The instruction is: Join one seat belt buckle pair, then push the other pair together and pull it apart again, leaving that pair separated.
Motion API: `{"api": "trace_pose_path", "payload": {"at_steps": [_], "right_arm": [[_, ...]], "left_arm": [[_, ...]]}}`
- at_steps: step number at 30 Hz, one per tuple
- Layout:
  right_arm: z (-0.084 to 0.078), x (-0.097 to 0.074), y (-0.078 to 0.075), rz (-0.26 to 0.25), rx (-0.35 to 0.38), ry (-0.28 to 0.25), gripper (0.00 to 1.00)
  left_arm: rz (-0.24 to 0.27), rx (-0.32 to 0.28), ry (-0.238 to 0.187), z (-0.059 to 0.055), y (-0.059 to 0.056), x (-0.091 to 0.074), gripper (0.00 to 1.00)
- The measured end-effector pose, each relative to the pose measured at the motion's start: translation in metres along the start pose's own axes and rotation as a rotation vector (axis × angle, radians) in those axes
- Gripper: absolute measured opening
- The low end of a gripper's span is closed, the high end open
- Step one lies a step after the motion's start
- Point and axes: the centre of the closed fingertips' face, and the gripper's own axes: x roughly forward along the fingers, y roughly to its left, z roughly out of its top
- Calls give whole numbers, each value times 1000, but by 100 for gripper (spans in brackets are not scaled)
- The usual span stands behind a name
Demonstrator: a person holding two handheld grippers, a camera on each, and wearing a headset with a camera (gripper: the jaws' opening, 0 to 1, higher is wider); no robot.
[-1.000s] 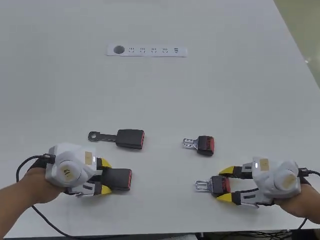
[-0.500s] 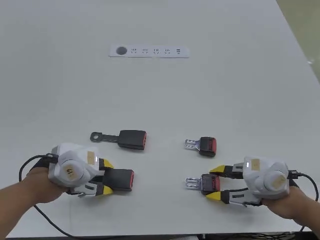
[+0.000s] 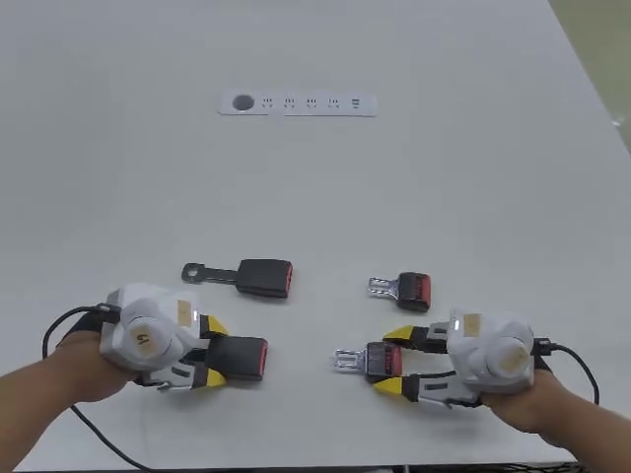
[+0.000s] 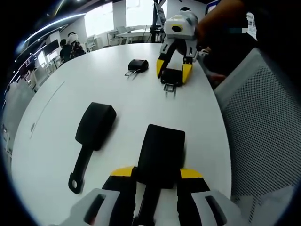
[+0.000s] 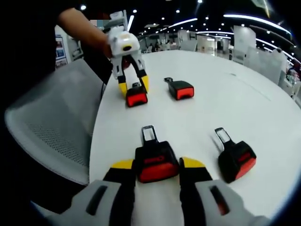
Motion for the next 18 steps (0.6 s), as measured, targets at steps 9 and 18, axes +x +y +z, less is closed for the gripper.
{"api": "trace_pose_path", "payload": {"at_steps": [9, 18], "right_arm": [[23, 30, 10, 8, 0, -37, 36], [38, 50, 22, 14, -25, -34, 36]], "left_arm": [[-6, -5, 11, 1, 0, 0, 34], [-12, -7, 20, 1, 0, 0, 34]]}}
